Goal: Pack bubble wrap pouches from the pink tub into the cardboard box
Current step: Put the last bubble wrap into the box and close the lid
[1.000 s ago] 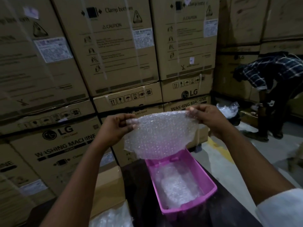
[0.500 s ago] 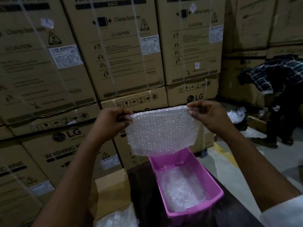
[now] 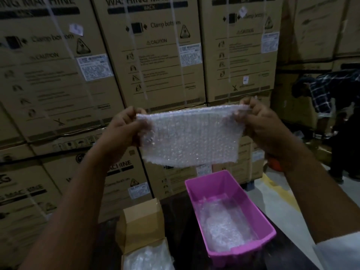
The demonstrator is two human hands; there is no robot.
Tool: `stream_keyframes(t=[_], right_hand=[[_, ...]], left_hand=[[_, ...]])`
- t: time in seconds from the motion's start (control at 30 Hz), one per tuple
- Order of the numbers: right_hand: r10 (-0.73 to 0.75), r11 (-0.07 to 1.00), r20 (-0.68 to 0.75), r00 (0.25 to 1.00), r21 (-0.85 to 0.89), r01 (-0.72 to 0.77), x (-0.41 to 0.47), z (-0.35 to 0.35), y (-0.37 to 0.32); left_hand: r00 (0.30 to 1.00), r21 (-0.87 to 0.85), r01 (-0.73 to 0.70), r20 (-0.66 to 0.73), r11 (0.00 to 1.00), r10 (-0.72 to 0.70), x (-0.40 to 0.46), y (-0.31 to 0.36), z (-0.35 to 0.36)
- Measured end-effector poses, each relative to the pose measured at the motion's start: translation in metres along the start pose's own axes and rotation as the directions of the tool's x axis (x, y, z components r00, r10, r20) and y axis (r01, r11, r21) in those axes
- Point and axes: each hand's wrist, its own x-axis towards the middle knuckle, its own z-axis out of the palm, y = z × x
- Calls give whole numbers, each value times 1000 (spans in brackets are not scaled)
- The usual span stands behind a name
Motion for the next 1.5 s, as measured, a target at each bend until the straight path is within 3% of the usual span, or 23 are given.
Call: stream_keyframes(t=[0.07, 0.13, 0.17, 0.27, 0.37, 0.43, 0.47, 0.57, 0.6, 0.7, 0.87, 0.97, 1.03, 1.23, 1.37, 1.43, 1.5], right_hand=[[18, 984, 70, 997, 176, -30, 3, 8, 1], [118, 942, 210, 971, 286, -176, -7, 17, 28], [190, 926, 278, 942, 269, -266, -17, 27, 41], [291, 905, 196, 937, 262, -336, -41, 55, 88], [471, 820, 185, 862, 270, -506, -56, 84, 111], [482, 821, 123, 867, 282, -496, -51, 88, 135], [502, 798, 187, 845, 275, -535, -51, 92, 142], [545, 772, 329, 772, 163, -614, -52, 116, 155], [562, 792, 284, 776, 86, -605, -55, 126, 161], [621, 783, 158, 768, -74, -618, -67, 158, 180], [633, 774, 18, 774, -49, -631, -79, 185, 210], [690, 719, -32, 723, -85, -690, -90, 195, 234], [720, 675, -49, 693, -184, -714, -103, 198, 258], [624, 543, -168, 763, -609, -578, -129, 206, 303], [610, 489, -170, 774, -688, -536, -134, 210, 314], [622, 467, -149, 768, -717, -517, -136, 209, 322], [629, 429, -134, 766, -762, -485, -137, 208, 328]], left_hand=[[994, -190, -1, -109, 982, -20, -1, -2, -5], [978, -302, 57, -174, 952, -114, -12, -19, -6], [970, -319, 96, -183, 943, -160, -21, -32, -7], [946, -358, 205, -167, 911, -278, -52, -68, -11], [913, -365, 300, -159, 881, -377, -75, -93, -26], [879, -405, 351, -169, 844, -446, -90, -109, -42], [861, -431, 371, -171, 823, -478, -97, -118, -50], [794, -557, 469, -75, 686, -604, -130, -148, -67], [759, -563, 529, -22, 635, -651, -143, -156, -68], [669, -465, 654, -12, 597, -743, -178, -183, -66], [660, -347, 663, -145, 663, -737, -198, -220, -74], [616, -271, 732, -131, 625, -777, -209, -244, -73], [601, -154, 759, -210, 633, -771, -218, -266, -72], [691, 233, 710, -410, 665, -595, -229, -313, -57], [756, 366, 651, -399, 666, -519, -227, -327, -46], [794, 504, 605, -326, 617, -513, -228, -334, -40], [827, 710, 524, -293, 470, -479, -232, -336, -35]])
